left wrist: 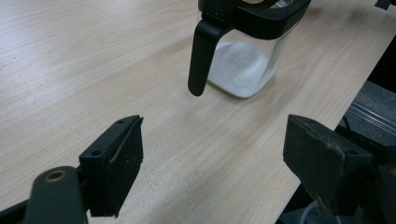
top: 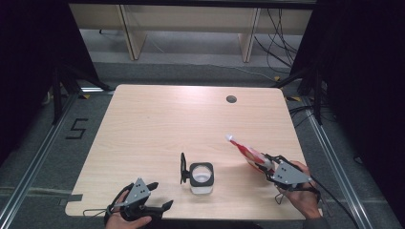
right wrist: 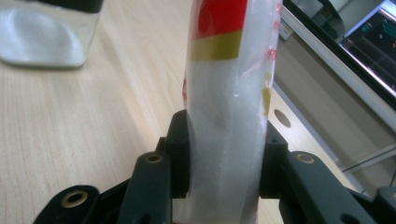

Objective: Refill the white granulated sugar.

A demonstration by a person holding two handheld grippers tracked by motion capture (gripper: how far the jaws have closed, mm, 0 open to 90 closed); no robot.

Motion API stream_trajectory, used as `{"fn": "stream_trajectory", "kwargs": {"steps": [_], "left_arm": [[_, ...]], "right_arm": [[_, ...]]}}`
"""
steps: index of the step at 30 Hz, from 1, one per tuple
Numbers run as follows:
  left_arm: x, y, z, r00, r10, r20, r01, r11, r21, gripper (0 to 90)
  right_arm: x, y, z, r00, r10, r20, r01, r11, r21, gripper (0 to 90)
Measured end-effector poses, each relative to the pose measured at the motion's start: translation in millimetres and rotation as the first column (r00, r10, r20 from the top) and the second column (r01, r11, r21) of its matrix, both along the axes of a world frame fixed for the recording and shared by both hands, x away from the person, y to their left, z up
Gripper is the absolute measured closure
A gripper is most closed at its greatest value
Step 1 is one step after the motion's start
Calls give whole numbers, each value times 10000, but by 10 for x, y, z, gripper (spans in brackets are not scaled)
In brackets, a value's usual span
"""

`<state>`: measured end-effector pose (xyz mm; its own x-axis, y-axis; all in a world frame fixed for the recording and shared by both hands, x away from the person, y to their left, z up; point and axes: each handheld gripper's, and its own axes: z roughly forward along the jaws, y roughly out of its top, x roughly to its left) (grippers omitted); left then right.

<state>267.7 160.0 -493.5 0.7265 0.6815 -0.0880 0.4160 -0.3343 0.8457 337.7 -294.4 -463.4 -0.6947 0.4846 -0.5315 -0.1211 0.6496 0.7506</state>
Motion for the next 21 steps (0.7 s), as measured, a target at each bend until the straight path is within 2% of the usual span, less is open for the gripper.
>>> {"fn": "stream_trajectory", "kwargs": {"steps": [1,2,4,5,8,10,11,12,15,17,18,20,21], "left_arm": [[0,0,0,10000,0,0,0,10000,0,195],[6,-5,-6,10000,28,24,-27,9999,-168,195],[4,-5,-6,10000,47,1,-47,9998,-179,195],[3,-6,-7,10000,46,10,-46,9998,-176,195],[3,-6,-6,10000,48,10,-47,9998,-173,195],[2,-3,-7,10000,53,23,-53,9998,-185,195],[4,-4,-9,10000,60,23,-60,9997,-227,195],[5,-4,-9,10000,50,35,-49,9997,-234,195],[5,4,-5,10000,-18,42,18,9999,-103,195],[4,4,-5,10000,-11,47,12,9999,-110,195],[3,-3,-9,10000,42,40,-41,9997,-223,195],[4,-3,-9,10000,51,30,-50,9997,-223,195],[2,-2,-6,10000,65,15,-64,9998,-184,195]], "right_arm": [[0,0,0,10000,0,0,0,10000,0,655],[23,-71,-10,9997,-181,-178,190,9985,511,655],[31,-86,-11,9997,-223,-137,230,9984,523,655],[34,-114,-12,9988,-386,-290,405,9969,681,655],[40,-135,-18,9982,-496,-342,525,9946,900,656],[65,-186,-23,9964,-613,-583,686,9888,1328,656],[86,-208,-16,9981,-572,-227,597,9901,1269,656],[85,-224,-29,9970,-541,-545,618,9865,1514,656],[91,-273,-45,9944,-762,-739,887,9789,1842,656],[108,-313,-48,9947,-809,-628,916,9774,1906,656],[97,-319,-59,9920,-974,-802,1122,9714,2091,656],[95,-351,-65,9908,-1039,-869,1210,9671,2239,656],[95,-386,-61,9888,-1040,-1073,1262,9658,2267,655]]}}
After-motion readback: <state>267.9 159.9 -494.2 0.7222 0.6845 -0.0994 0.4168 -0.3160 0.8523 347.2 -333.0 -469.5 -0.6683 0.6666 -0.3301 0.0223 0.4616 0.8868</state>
